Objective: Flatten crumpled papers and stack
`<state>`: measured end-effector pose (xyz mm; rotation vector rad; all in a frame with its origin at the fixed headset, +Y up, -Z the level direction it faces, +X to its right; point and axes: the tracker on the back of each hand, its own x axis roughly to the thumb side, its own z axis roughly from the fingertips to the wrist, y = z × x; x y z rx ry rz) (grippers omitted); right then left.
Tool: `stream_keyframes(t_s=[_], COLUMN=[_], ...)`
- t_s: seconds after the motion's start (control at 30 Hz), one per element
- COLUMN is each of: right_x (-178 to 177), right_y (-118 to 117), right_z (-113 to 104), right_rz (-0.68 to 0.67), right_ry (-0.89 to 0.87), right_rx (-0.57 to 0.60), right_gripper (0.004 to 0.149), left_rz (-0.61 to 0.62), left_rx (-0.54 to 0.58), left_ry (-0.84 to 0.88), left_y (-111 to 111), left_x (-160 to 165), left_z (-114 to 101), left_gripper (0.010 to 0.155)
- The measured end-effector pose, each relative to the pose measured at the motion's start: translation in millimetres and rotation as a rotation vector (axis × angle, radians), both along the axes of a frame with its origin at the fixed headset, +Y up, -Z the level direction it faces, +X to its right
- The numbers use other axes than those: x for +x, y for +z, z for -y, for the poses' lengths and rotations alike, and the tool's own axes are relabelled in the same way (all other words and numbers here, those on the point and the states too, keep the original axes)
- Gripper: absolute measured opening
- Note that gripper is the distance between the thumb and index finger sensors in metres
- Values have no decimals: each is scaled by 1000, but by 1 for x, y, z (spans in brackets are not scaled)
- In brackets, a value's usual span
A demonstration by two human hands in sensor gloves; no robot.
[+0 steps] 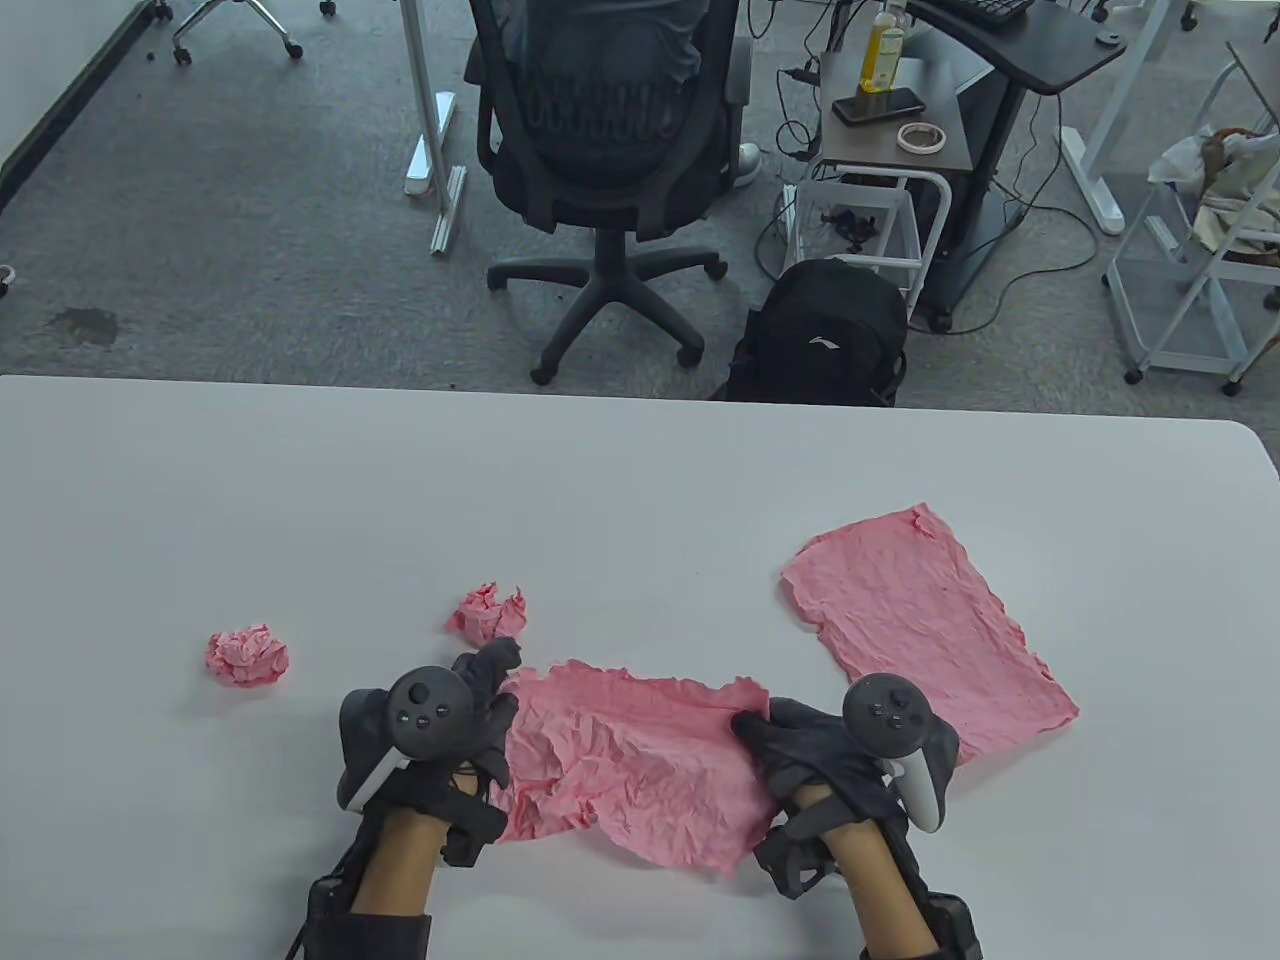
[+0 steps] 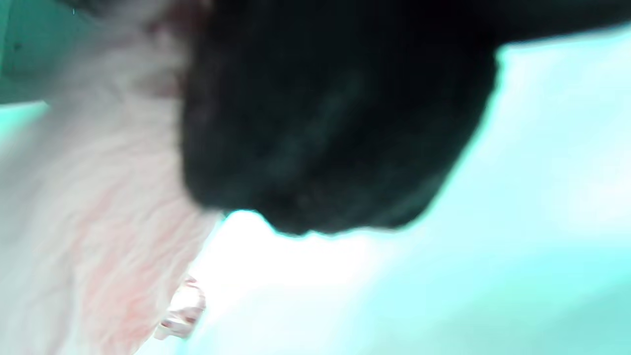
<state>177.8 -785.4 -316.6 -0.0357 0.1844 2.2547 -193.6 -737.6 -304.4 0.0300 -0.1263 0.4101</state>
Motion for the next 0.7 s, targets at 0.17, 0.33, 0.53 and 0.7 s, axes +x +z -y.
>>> stream_keyframes(t_s=[0.17,0.33,0.53,0.7], right_x=[-5,-1,10,16], right_y=[-2,-5,-10,-4], right_z=[4,4,6,-11], right_rz=[-38,-48,15,76], right_ry=[49,83,185,239], right_rx=[0,15,34,154], right_gripper=[41,41,41,47], left_rz=[199,379,389,413], left_rx=[71,-213,-426,-574], left_ry=[-55,-316,-282,-480], left_y=[8,8,3,5], left_x=[26,73,71,78], left_z=[-17,17,33,35], left_gripper=[59,60,77,90])
